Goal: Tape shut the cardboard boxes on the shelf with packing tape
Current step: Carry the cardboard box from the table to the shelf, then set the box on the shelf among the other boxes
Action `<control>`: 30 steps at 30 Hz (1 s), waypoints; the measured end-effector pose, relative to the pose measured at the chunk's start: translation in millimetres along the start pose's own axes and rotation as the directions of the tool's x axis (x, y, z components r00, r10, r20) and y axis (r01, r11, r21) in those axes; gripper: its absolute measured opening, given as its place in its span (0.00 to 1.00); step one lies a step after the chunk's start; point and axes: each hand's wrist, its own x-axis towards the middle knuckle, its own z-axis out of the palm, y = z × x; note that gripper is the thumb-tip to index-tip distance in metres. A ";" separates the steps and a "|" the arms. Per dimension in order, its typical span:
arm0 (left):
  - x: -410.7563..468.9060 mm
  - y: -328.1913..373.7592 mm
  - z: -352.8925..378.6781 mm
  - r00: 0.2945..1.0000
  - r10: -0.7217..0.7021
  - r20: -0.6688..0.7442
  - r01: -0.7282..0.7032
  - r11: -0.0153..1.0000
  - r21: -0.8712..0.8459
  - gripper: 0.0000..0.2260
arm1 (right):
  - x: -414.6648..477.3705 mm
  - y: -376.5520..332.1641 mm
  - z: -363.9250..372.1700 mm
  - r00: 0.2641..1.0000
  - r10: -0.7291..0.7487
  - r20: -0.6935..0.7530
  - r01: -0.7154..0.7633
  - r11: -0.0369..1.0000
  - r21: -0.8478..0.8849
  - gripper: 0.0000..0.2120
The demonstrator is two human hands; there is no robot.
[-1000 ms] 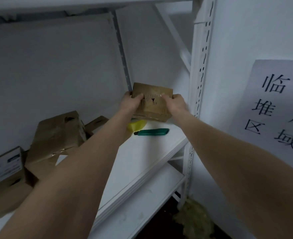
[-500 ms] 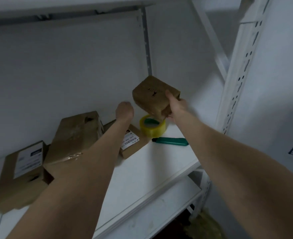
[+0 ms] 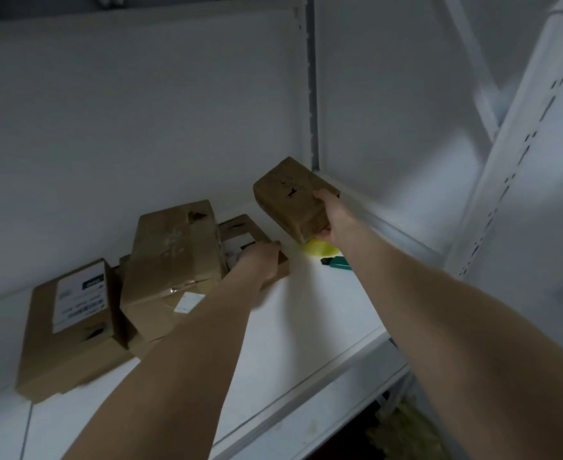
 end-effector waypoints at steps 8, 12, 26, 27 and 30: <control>-6.2 -27.6 -0.2 0.994 -0.107 0.013 0.105 0.989 0.101 0.21 | 0.6 29.0 32.9 0.998 0.063 -0.030 -0.065 0.995 -0.075 0.28; -16.1 -41.2 -1.9 0.987 -0.163 -0.009 0.163 0.980 0.117 0.18 | 8.2 35.1 35.0 0.995 0.018 -0.096 -0.034 0.985 -0.168 0.36; -56.5 -46.8 -52.0 0.890 -0.331 -0.313 0.314 0.944 -0.104 0.10 | 6.5 55.4 63.7 0.998 -0.037 0.050 0.057 0.867 -0.494 0.29; -60.3 -48.9 -57.8 0.871 -0.342 -0.352 0.329 0.939 -0.099 0.10 | 6.3 55.8 62.0 0.998 -0.035 0.046 0.055 0.832 -0.552 0.28; -75.3 -64.6 -75.2 0.806 -0.391 -0.444 0.363 0.920 -0.150 0.12 | -2.5 56.8 62.1 0.997 -0.001 0.073 0.040 0.843 -0.537 0.20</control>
